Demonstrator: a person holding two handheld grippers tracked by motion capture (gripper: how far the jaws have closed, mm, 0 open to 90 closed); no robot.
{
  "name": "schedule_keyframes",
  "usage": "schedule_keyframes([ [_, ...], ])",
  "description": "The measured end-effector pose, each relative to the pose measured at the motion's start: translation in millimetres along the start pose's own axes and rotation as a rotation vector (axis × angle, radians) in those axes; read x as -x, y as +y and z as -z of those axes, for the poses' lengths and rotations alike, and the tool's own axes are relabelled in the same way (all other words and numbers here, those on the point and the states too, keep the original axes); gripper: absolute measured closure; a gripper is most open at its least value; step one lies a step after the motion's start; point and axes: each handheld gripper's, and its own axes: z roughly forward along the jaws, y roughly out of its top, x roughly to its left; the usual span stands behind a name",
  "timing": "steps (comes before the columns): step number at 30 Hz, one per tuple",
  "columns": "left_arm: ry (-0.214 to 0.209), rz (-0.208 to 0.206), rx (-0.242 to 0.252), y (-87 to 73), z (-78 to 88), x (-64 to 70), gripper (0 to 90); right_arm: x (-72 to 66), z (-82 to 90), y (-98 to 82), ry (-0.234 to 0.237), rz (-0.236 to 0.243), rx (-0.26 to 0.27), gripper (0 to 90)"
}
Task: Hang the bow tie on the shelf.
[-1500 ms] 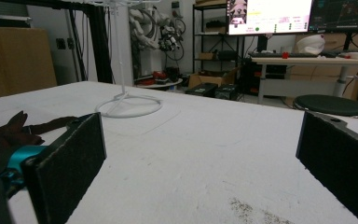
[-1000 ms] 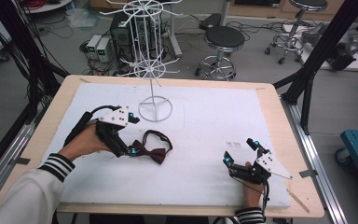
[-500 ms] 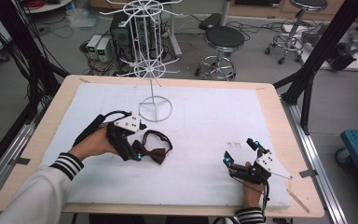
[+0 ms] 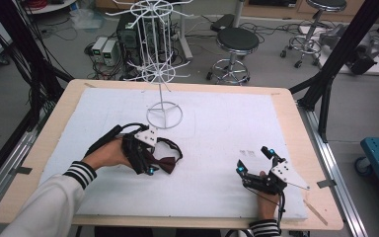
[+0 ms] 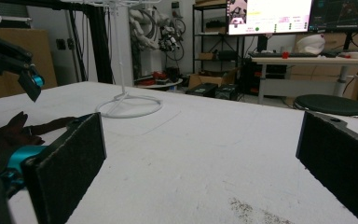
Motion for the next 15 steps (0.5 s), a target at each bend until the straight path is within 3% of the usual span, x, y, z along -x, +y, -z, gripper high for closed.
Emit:
schedule_keyframes([
  [15, -0.01, -0.015, -0.093, -2.0, -19.6, -3.2, 1.9, 0.0, 0.0, 0.0, 0.0, 0.0, 0.0, 0.7],
])
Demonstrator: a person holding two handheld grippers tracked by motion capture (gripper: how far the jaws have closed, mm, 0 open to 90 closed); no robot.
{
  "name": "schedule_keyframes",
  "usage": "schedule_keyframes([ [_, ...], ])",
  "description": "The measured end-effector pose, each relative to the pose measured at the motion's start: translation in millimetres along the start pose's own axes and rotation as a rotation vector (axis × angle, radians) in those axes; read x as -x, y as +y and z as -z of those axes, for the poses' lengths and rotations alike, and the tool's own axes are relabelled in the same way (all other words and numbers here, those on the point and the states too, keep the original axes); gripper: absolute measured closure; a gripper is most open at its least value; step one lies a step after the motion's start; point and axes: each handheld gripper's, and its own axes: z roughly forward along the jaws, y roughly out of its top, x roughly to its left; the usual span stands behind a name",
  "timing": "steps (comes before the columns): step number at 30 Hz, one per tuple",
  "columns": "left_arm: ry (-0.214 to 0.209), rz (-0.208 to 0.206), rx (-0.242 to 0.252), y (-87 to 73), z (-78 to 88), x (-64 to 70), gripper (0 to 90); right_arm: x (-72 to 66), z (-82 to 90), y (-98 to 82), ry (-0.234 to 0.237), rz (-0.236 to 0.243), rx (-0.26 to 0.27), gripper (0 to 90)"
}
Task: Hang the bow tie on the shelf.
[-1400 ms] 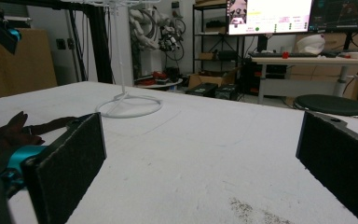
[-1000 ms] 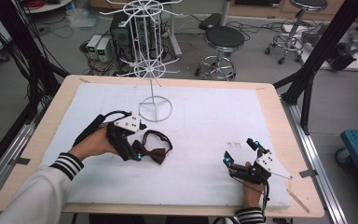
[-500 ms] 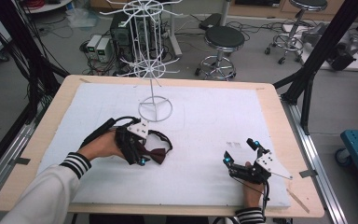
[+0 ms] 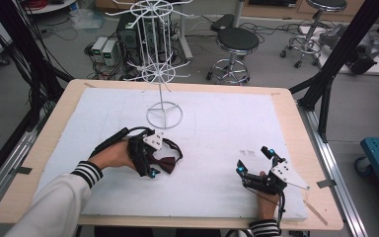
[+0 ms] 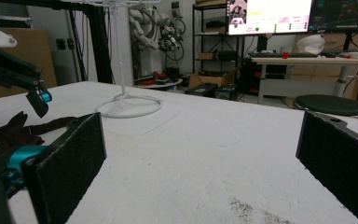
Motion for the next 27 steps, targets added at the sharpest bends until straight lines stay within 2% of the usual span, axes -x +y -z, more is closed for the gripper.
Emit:
schedule_keyframes([
  [2, -0.004, -0.001, -0.016, -0.3, -1.4, -0.5, 3.2, 0.1, 0.0, 0.0, 0.001, 0.0, 0.001, 0.7],
  [5, -0.012, -0.019, -0.025, -0.8, -2.6, -0.3, 13.9, 0.0, 0.0, 0.0, 0.0, -0.001, 0.001, 0.7],
  [9, -0.004, -0.014, -0.046, -1.4, -4.1, -1.2, 15.2, 0.0, 0.0, 0.0, 0.0, -0.001, 0.001, 0.7],
  [13, 0.001, -0.014, -0.058, -2.5, -4.7, -2.0, 24.0, 0.0, 0.0, 0.0, 0.0, 0.001, 0.0, 0.7],
  [16, 0.0, -0.016, -0.06, -2.5, -4.7, -2.5, 25.4, -0.1, 0.0, 0.0, 0.0, 0.0, 0.001, 0.7],
  [18, 0.001, -0.001, -0.063, -2.6, -4.9, -2.6, 27.1, 0.0, -0.1, 0.0, -0.001, 0.003, 0.0, 0.7],
  [27, -0.025, 0.014, -0.09, -2.3, -5.6, -4.6, 42.2, -0.1, -0.1, 0.0, -0.001, 0.002, 0.001, 0.7],
])
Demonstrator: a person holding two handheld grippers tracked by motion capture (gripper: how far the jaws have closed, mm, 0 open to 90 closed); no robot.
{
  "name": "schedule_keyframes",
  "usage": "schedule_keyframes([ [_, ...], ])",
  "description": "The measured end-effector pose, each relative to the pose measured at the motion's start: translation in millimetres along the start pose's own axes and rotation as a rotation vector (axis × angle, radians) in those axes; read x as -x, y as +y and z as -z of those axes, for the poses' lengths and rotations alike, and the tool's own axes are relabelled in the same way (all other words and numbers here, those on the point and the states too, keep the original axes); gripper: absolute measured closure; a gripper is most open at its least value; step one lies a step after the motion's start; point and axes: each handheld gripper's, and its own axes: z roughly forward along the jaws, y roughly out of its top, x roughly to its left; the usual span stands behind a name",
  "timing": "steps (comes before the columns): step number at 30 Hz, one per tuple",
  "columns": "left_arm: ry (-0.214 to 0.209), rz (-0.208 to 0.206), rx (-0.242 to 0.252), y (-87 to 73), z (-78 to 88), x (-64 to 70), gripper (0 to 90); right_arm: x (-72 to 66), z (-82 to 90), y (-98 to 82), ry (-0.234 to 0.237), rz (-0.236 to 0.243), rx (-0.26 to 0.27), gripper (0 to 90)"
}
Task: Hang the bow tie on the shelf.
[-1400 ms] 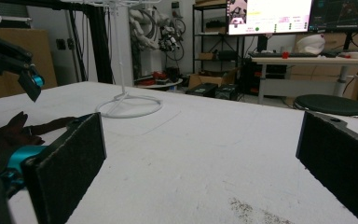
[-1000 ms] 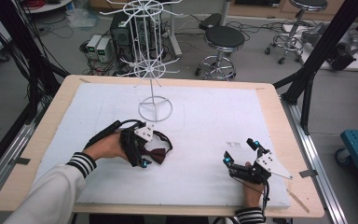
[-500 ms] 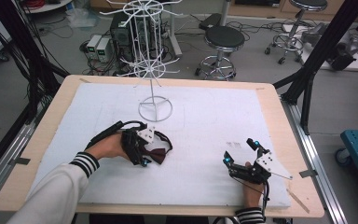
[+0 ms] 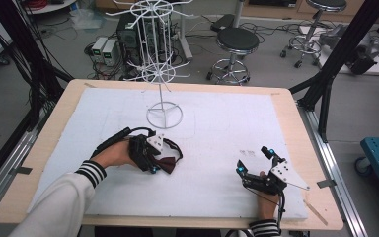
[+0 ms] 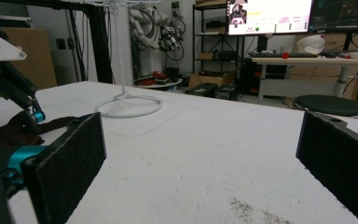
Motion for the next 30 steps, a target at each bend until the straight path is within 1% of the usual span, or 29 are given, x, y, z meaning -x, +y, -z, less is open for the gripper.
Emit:
schedule_keyframes([
  [4, -0.004, 0.009, -0.002, 0.5, 1.5, 0.2, 50.9, 0.0, 0.0, 0.0, -0.001, 0.0, -0.001, 0.7],
  [6, -0.001, 0.017, -0.002, 0.5, 1.9, 0.1, 53.6, -0.1, 0.1, 0.0, 0.0, -0.001, 0.0, 0.7],
  [8, -0.008, 0.013, -0.009, 0.6, 2.3, 0.6, 59.3, 0.0, 0.0, 0.0, 0.0, 0.0, 0.0, 0.7],
  [11, -0.006, 0.008, -0.018, 1.5, 2.8, 2.8, 68.2, 0.0, 0.1, 0.1, 0.002, -0.001, -0.001, 0.7],
  [12, -0.004, 0.0, -0.02, 1.9, 2.9, 2.9, 69.3, 0.0, 0.0, 0.0, -0.001, 0.001, -0.001, 0.7],
  [17, 0.001, 0.013, -0.026, 2.8, 3.5, 3.9, 72.9, 0.0, 0.1, 0.0, 0.0, -0.001, 0.0, 0.7],
  [19, 0.01, 0.01, -0.026, 3.0, 4.2, 3.8, 73.3, -0.1, 0.1, 0.0, 0.001, -0.003, 0.0, 0.7],
  [21, 0.008, 0.017, -0.013, 3.0, 5.8, 4.0, 73.4, -0.1, 0.1, 0.0, 0.002, -0.003, -0.001, 0.7],
  [22, 0.016, 0.019, -0.009, 3.4, 7.0, 4.1, 73.4, 0.0, 0.1, 0.0, 0.001, -0.002, -0.001, 0.7],
  [24, 0.017, 0.027, 0.009, 3.3, 9.5, 3.8, 73.5, -0.1, 0.1, 0.0, 0.001, -0.002, -0.001, 0.7],
  [25, 0.027, 0.03, 0.02, 3.5, 11.5, 3.8, 73.5, 0.0, 0.2, 0.0, 0.001, 0.0, -0.002, 0.7],
  [27, 0.028, 0.043, 0.049, 3.7, 17.2, 3.2, 73.5, 0.0, 0.1, -0.1, 0.0, 0.001, -0.001, 0.7],
  [30, 0.044, 0.065, 0.102, 2.7, 24.9, 2.0, 73.5, 0.0, 0.1, 0.0, 0.001, -0.001, -0.001, 0.7],
])
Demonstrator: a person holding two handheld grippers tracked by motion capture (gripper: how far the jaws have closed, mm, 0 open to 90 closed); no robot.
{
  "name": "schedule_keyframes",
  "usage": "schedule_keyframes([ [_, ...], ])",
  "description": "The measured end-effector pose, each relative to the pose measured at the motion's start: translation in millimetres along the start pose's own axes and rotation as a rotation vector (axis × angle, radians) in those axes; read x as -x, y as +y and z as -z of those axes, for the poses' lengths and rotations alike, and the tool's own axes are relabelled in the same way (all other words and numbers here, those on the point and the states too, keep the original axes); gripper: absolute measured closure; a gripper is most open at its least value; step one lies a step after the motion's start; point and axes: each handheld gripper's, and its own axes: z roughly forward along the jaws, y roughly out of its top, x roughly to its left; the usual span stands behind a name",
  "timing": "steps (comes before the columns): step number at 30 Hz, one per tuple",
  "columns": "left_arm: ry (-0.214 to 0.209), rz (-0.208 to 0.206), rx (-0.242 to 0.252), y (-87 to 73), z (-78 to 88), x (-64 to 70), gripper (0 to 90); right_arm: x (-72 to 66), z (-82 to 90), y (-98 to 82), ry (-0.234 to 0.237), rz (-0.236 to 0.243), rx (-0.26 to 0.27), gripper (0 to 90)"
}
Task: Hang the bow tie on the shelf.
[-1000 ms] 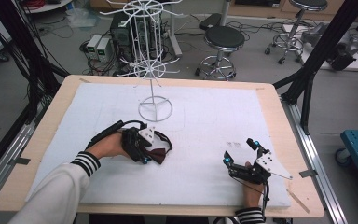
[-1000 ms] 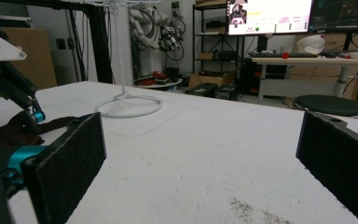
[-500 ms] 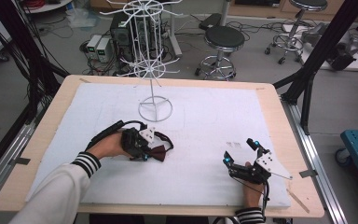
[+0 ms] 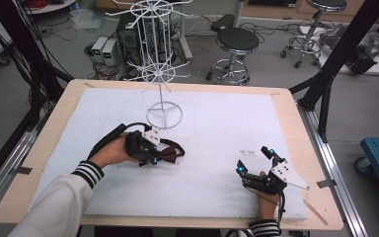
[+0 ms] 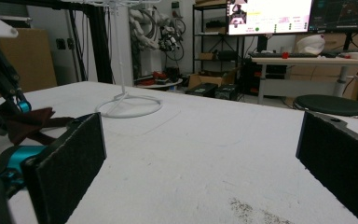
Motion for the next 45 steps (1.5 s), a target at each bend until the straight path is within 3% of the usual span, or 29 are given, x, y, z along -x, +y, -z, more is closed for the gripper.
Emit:
schedule_keyframes([
  [11, 0.068, 0.077, 0.17, -3.2, 31.3, -5.1, 73.5, -0.1, 0.0, 0.0, -0.002, 0.001, 0.001, 0.7],
  [15, 0.111, 0.101, 0.214, -6.5, 43.7, -7.8, 73.5, 0.0, 0.0, 0.0, -0.001, 0.002, 0.0, 0.7],
  [26, 0.177, 0.173, 0.349, -15.4, 72.6, -10.9, 73.5, -0.1, -0.1, 0.0, -0.002, 0.0, 0.001, 0.7],
  [38, 0.217, 0.206, 0.469, -22.1, 98.4, -11.3, 73.5, 0.0, -0.3, -0.1, -0.004, 0.005, 0.003, 0.7],
  [45, 0.229, 0.203, 0.524, -16.1, 114.9, -12.7, 73.6, 0.0, -0.2, 0.0, -0.003, 0.003, 0.002, 0.7],
])
